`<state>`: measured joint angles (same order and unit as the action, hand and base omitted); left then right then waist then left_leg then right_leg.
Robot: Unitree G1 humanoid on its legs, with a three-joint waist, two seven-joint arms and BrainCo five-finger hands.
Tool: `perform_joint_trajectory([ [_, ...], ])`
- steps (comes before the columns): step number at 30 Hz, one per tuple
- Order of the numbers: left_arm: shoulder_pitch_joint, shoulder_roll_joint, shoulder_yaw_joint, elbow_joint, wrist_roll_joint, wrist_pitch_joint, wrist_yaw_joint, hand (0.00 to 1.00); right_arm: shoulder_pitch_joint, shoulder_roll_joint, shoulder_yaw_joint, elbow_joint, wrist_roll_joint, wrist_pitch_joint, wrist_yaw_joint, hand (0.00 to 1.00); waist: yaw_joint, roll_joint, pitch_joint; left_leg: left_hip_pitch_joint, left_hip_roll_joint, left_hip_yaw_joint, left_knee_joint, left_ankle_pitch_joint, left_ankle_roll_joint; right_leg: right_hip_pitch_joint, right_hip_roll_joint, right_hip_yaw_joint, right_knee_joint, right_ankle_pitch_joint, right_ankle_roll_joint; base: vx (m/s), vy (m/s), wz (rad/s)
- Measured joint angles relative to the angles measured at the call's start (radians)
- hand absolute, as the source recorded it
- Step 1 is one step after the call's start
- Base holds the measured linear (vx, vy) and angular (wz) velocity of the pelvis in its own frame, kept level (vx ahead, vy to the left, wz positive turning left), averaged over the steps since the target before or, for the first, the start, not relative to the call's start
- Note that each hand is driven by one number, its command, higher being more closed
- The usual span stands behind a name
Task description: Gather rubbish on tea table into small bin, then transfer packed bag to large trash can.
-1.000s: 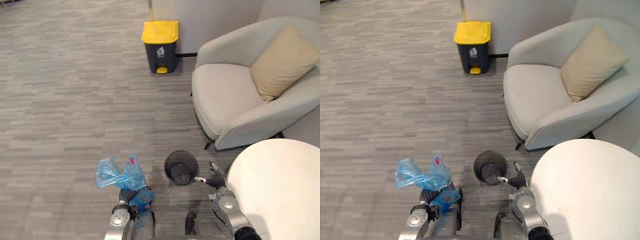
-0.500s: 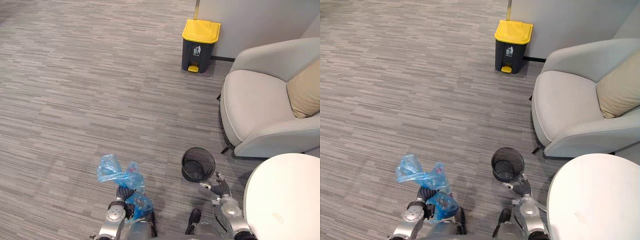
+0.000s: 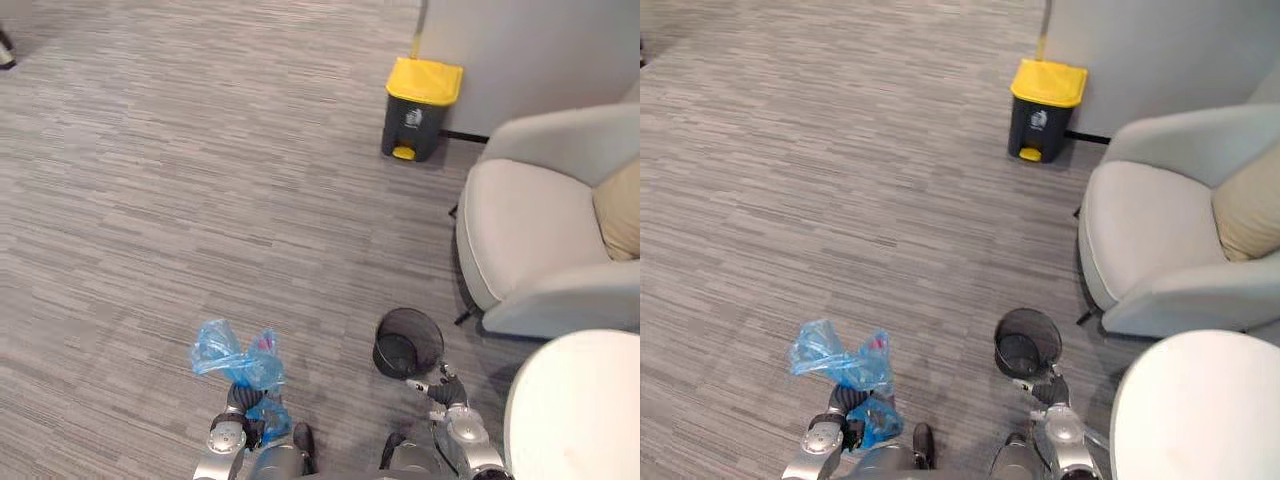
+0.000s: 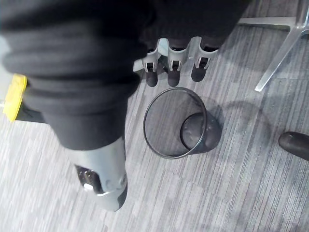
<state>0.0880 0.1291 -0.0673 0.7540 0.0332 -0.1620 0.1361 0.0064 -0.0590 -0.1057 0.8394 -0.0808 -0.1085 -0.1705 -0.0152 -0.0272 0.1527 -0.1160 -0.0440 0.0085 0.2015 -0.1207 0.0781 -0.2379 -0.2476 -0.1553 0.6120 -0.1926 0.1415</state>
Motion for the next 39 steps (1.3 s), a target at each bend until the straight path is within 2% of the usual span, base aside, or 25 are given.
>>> perform_joint_trajectory([
  [1,0.000,0.004,0.009,-0.001,0.000,0.000,0.001,1.00,0.002,0.006,0.002,0.000,0.003,0.000,0.000,0.00,0.003,-0.005,0.000,-0.002,0.017,-0.041,0.026,-0.020,-0.001,-0.026,0.057,0.024,-0.013,-0.030,-0.030,0.26,-0.068,0.82],
  [2,-0.002,0.009,0.022,-0.001,0.000,0.000,0.001,1.00,0.000,0.010,0.002,0.000,0.006,-0.001,0.000,0.00,0.003,-0.003,0.004,0.011,0.025,-0.069,0.028,-0.032,-0.007,-0.053,0.096,0.032,-0.035,-0.032,-0.033,0.22,-0.081,0.82],
  [6,-0.002,0.013,0.039,-0.002,0.009,0.000,0.001,1.00,0.022,0.009,-0.003,-0.003,0.023,-0.002,0.000,0.00,0.000,-0.024,0.003,0.064,0.018,-0.125,0.033,-0.093,-0.036,-0.091,0.143,0.022,-0.205,0.005,-0.082,0.26,-0.161,0.66],
  [7,-0.003,0.014,0.040,-0.004,0.010,0.000,0.001,1.00,0.039,0.010,-0.005,-0.006,0.031,-0.002,0.000,0.00,-0.009,-0.035,-0.004,0.070,0.006,-0.153,0.063,-0.133,-0.051,-0.085,0.139,0.024,-0.219,0.058,-0.117,0.35,-0.256,0.69],
  [8,-0.005,0.002,0.040,-0.005,0.018,0.000,0.002,1.00,0.058,0.011,-0.020,-0.012,0.032,-0.002,0.001,0.00,-0.013,-0.027,-0.010,0.091,0.022,-0.171,0.067,-0.159,-0.080,-0.073,0.142,-0.004,-0.184,0.059,-0.135,0.39,-0.267,0.66],
  [9,-0.003,-0.005,0.040,-0.005,0.018,0.000,0.002,1.00,0.068,0.011,-0.025,-0.022,0.032,-0.002,0.001,0.00,-0.013,-0.011,-0.011,0.101,0.039,-0.175,0.066,-0.166,-0.091,-0.064,0.151,-0.019,-0.177,0.039,-0.139,0.43,-0.256,0.54],
  [10,0.001,-0.016,0.041,-0.015,0.019,0.000,0.001,1.00,0.074,0.015,-0.038,-0.040,0.033,-0.001,0.002,0.00,-0.021,0.016,-0.012,0.105,0.072,-0.157,0.095,-0.171,-0.114,-0.040,0.168,-0.055,-0.179,0.025,-0.161,0.36,-0.186,0.40],
  [11,0.000,-0.021,0.043,-0.021,0.020,0.000,0.000,1.00,0.072,0.016,-0.042,-0.043,0.033,-0.001,0.002,0.00,-0.028,0.026,-0.006,0.099,0.088,-0.137,0.127,-0.172,-0.143,-0.021,0.178,-0.070,-0.185,0.018,-0.168,0.54,-0.263,0.42],
  [12,0.000,-0.042,0.071,-0.042,0.021,0.001,-0.001,1.00,0.082,0.019,-0.038,-0.061,0.033,0.000,0.005,0.00,-0.026,0.033,-0.004,0.055,0.122,-0.093,0.282,-0.162,-0.198,0.042,0.208,-0.091,-0.221,0.006,-0.186,0.45,-0.205,0.22],
  [13,-0.001,-0.052,0.081,-0.055,0.021,0.001,0.000,1.00,0.091,0.021,-0.037,-0.083,0.034,0.000,0.005,0.00,-0.025,0.033,-0.003,0.024,0.136,-0.075,0.375,-0.146,-0.223,0.072,0.219,-0.094,-0.241,0.006,-0.187,0.50,-0.218,0.14],
  [14,0.003,-0.061,0.081,-0.082,0.021,0.000,-0.001,1.00,0.102,0.029,-0.028,-0.128,0.041,-0.003,0.008,0.00,-0.019,0.030,0.000,-0.048,0.177,-0.025,0.574,-0.114,-0.275,0.143,0.239,-0.089,-0.286,-0.001,-0.200,0.39,-0.127,-0.06],
  [15,0.005,-0.069,0.081,-0.096,0.022,-0.001,-0.002,1.00,0.098,0.029,-0.022,-0.153,0.042,-0.004,0.009,0.00,-0.014,0.028,0.001,-0.101,0.229,0.055,0.718,-0.131,-0.247,0.200,0.254,-0.079,-0.317,-0.008,-0.212,0.43,-0.111,-0.21],
  [17,0.001,-0.077,0.080,-0.105,0.022,-0.001,-0.003,1.00,0.088,0.030,-0.021,-0.165,0.045,-0.016,0.011,0.00,0.003,0.019,0.000,-0.153,0.275,0.146,0.763,-0.161,-0.191,0.256,0.255,-0.039,-0.357,-0.008,-0.212,0.36,-0.035,-0.49],
  [18,0.003,-0.082,0.078,-0.123,0.022,-0.001,-0.003,1.00,0.089,0.031,-0.021,-0.167,0.053,-0.022,0.014,0.00,0.016,0.018,0.000,-0.187,0.292,0.178,0.724,-0.177,-0.163,0.278,0.253,-0.016,-0.382,-0.008,-0.212,0.27,0.030,-0.55],
  [21,-0.004,-0.087,0.078,-0.123,0.028,0.000,-0.004,1.00,0.086,0.043,-0.027,-0.161,0.053,-0.019,0.017,0.00,0.031,0.015,0.003,-0.244,0.276,0.181,0.509,-0.178,-0.159,0.305,0.233,0.035,-0.409,-0.010,-0.209,0.29,0.168,-0.55],
  [23,-0.002,-0.091,0.076,-0.119,0.028,0.000,-0.004,1.00,0.090,0.050,-0.042,-0.153,0.053,-0.019,0.017,0.00,0.032,0.013,0.004,-0.243,0.237,0.125,0.303,-0.132,-0.172,0.319,0.213,0.081,-0.408,-0.032,-0.172,0.27,0.271,-0.72],
  [24,0.003,-0.098,0.076,-0.116,0.028,-0.001,-0.004,1.00,0.089,0.038,-0.041,-0.149,0.052,-0.019,0.017,0.00,0.033,0.036,-0.003,-0.225,0.224,0.059,0.165,-0.058,-0.178,0.319,0.218,0.125,-0.406,-0.066,-0.116,0.26,0.383,-0.96],
  [25,0.003,-0.102,0.077,-0.102,0.027,0.000,-0.003,1.00,0.085,0.033,-0.040,-0.131,0.052,-0.015,0.017,0.00,0.036,0.048,-0.003,-0.216,0.229,0.046,0.174,0.063,-0.184,0.321,0.216,0.162,-0.397,-0.086,-0.093,0.26,0.391,-1.13],
  [28,-0.006,-0.086,0.074,-0.091,0.027,0.002,-0.004,1.00,0.088,0.062,-0.034,-0.112,0.049,0.001,0.019,0.00,0.032,-0.014,-0.026,-0.189,0.175,0.145,0.202,-0.018,-0.146,0.284,0.136,0.228,-0.338,-0.098,-0.073,0.27,0.333,-0.74],
  [30,-0.002,-0.087,0.064,-0.091,0.027,0.003,-0.003,1.00,0.086,0.062,-0.034,-0.112,0.047,0.002,0.019,0.00,0.041,-0.015,-0.026,-0.140,0.172,0.219,0.205,-0.054,-0.126,0.224,0.109,0.254,-0.207,-0.085,-0.051,0.26,0.298,-0.99],
  [32,0.021,-0.068,0.052,-0.091,0.025,0.008,-0.002,1.00,0.068,0.062,-0.022,-0.111,0.038,0.002,0.020,0.00,0.036,-0.015,-0.025,-0.047,0.165,0.307,0.178,-0.096,-0.103,0.099,0.072,0.242,0.057,-0.019,0.030,0.22,0.191,-1.00],
  [33,0.022,-0.060,0.042,-0.091,0.025,0.011,-0.001,1.00,0.068,0.061,-0.015,-0.110,0.038,0.002,0.020,0.00,0.029,-0.012,-0.024,-0.026,0.165,0.316,0.172,-0.108,-0.096,0.070,0.066,0.225,0.118,-0.018,0.028,0.23,0.130,-0.67],
  [34,0.020,-0.039,0.029,-0.091,0.024,0.016,-0.001,1.00,0.072,0.061,-0.004,-0.105,0.031,0.004,0.021,0.00,0.026,-0.012,-0.023,0.015,0.166,0.332,0.153,-0.124,-0.093,0.020,0.056,0.176,0.198,-0.032,0.003,0.26,0.070,-0.37],
  [36,0.015,-0.022,0.030,-0.091,0.017,0.022,0.000,1.00,0.068,0.060,0.005,-0.085,0.029,0.005,0.021,0.00,0.021,-0.004,-0.018,0.083,0.171,0.358,0.104,-0.123,-0.108,-0.058,0.058,0.051,0.229,-0.067,-0.050,0.31,0.008,-0.27],
  [39,0.006,-0.002,0.031,-0.077,0.017,0.021,0.000,1.00,0.036,0.047,0.007,-0.035,0.028,0.006,0.021,0.00,0.000,-0.008,-0.018,0.157,0.185,0.382,0.045,-0.119,-0.120,-0.140,0.085,-0.115,0.039,-0.066,-0.096,0.34,-0.106,-0.08],
])
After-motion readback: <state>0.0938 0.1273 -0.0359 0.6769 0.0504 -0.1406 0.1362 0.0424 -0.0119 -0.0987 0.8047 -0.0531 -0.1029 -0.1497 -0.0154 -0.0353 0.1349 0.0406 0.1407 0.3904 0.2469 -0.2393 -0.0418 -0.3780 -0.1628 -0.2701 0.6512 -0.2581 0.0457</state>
